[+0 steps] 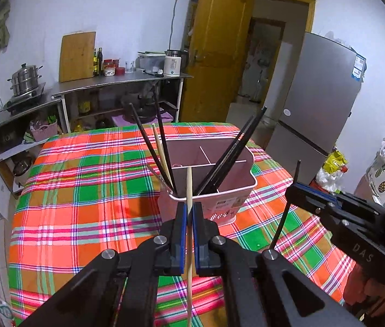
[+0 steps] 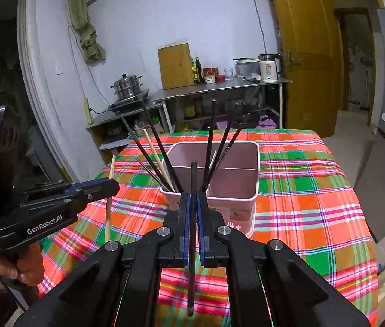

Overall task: Organize utensils
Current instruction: 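Carry both held chopsticks up over the pink basket, then raise both tools and hold the chopsticks upright above the basket opening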

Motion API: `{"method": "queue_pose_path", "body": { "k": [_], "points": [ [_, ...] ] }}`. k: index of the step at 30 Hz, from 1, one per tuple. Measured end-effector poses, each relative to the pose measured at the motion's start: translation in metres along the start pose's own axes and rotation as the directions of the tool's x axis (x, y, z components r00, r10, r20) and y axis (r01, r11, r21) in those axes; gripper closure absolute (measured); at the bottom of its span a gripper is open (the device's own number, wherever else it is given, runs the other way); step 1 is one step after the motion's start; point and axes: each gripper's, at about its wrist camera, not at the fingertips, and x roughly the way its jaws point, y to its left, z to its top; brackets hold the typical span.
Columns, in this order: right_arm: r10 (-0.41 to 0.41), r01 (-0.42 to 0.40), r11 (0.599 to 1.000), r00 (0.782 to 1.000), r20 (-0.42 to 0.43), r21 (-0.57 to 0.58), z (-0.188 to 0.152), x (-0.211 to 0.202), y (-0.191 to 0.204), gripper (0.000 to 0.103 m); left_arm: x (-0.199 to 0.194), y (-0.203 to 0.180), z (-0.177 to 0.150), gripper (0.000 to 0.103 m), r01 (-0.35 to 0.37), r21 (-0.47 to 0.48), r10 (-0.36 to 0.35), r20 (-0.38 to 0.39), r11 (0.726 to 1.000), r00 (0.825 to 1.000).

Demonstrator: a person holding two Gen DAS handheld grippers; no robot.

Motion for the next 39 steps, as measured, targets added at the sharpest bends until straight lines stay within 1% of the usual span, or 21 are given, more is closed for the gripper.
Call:
{"method": "queue_pose_path", "body": {
  "k": [7,11,15,16,18,19,21,24,27,31,36,39],
  "points": [
    [0.001,-0.001,1.000,1.000,0.010,-0.003,-0.006,-0.013,-0.001,0.098,-0.010,0.007,-0.023,0.099,0.006,-0.028,-0.006,-0.027,1.000,1.000],
    [-0.004,0.004,1.000,1.000,0.013,0.002,-0.010,-0.022,-0.003,0.098,-0.019,0.009,-0.035,0.099,0.001,-0.037,-0.002,-0.026,0.999,1.000],
    [-0.008,0.008,1.000,1.000,0.019,0.009,-0.012,-0.029,-0.003,0.098,-0.023,0.011,-0.037,0.099,0.006,-0.051,-0.006,0.009,0.999,1.000],
    [-0.008,0.008,1.000,1.000,0.020,0.011,-0.012,-0.030,-0.003,0.098,-0.023,0.010,-0.036,0.099,0.000,-0.040,0.002,0.037,0.999,0.999],
    [-0.009,0.009,1.000,1.000,0.020,0.013,-0.013,-0.032,-0.003,0.098,-0.018,0.008,-0.034,0.099,-0.045,-0.014,0.046,0.091,0.999,0.995],
    [-0.009,0.009,1.000,1.000,0.020,0.013,-0.013,-0.033,-0.003,0.098,-0.012,0.011,-0.034,0.099,-0.041,-0.026,0.043,0.099,0.999,0.994],
    [-0.011,0.011,1.000,1.000,0.021,0.008,-0.013,-0.034,-0.001,0.098,-0.002,0.016,-0.035,0.099,-0.033,-0.053,0.038,0.100,0.998,0.994],
    [-0.009,0.009,1.000,1.000,0.019,0.004,-0.013,-0.034,0.002,0.098,0.010,0.019,-0.042,0.099,-0.027,-0.065,0.033,0.083,0.998,0.996],
    [-0.008,0.008,1.000,1.000,0.018,-0.010,-0.014,-0.034,0.004,0.098,0.009,0.020,-0.051,0.099,-0.025,-0.056,0.030,0.078,0.998,0.996],
    [-0.004,0.004,1.000,1.000,0.020,-0.016,-0.016,-0.033,0.006,0.098,0.001,0.026,-0.065,0.099,-0.024,-0.064,0.028,0.076,0.998,0.997],
    [-0.005,0.005,1.000,1.000,0.023,-0.022,-0.018,-0.035,0.008,0.098,-0.025,0.035,-0.077,0.099,-0.028,-0.087,0.037,0.110,0.996,0.993],
    [-0.006,0.006,1.000,1.000,0.023,-0.022,-0.019,-0.037,0.007,0.098,-0.041,0.031,-0.082,0.099,-0.032,-0.073,0.040,0.111,0.997,0.993]
  ]
}}
